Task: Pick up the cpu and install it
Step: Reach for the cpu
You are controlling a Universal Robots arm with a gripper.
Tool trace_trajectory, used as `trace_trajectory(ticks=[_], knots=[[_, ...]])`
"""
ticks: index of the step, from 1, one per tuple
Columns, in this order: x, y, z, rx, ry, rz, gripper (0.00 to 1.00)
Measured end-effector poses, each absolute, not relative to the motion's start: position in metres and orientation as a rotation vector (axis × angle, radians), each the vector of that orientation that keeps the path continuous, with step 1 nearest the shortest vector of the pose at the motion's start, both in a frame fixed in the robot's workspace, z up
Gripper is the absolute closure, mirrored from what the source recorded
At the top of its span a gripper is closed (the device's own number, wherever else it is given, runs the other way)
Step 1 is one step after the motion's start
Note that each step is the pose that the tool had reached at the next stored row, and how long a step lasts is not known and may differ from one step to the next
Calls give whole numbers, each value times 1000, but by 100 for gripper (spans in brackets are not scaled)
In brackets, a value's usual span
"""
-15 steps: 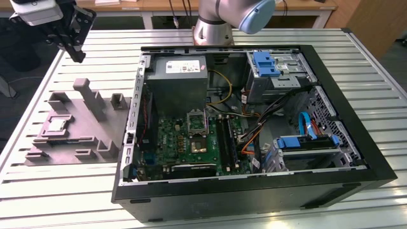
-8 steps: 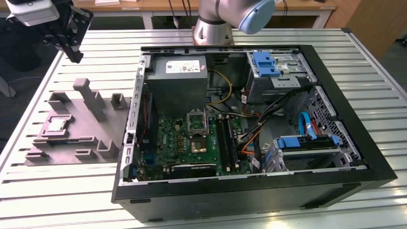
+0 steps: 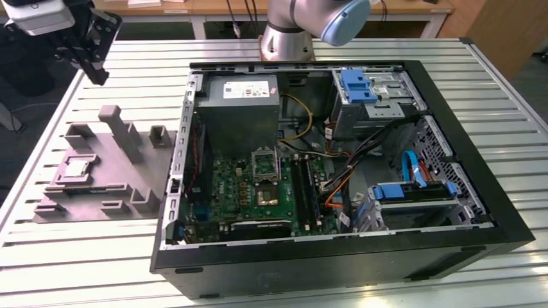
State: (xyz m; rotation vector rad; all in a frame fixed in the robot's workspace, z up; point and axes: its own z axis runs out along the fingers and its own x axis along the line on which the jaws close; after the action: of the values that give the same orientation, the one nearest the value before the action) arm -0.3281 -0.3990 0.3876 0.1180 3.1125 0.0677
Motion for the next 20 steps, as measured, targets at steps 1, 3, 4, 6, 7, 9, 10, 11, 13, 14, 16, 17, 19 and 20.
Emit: trace_trajectory(ticks=[1,3,4,6,7,9,10,11,13,14,16,17,19,20], knots=[[-329,-399,387,118,3112,68,89],[-330,-399,387,118,3112,68,89],[-331,-399,387,118,3113,68,89],[-332,-399,387,118,3112,68,89],[-332,-399,387,118,3112,68,89],[-333,-399,387,118,3113,68,89],[-334,-399,387,118,3112,68,89],[-335,-399,387,118,3112,68,89],[-336,-399,387,118,3112,68,89],[-336,-399,387,118,3112,68,89],[-338,-399,387,118,3113,68,89],[-338,-399,387,118,3113,68,89],[-339,-399,387,118,3113,68,89],[-340,-399,387,118,3113,68,89]])
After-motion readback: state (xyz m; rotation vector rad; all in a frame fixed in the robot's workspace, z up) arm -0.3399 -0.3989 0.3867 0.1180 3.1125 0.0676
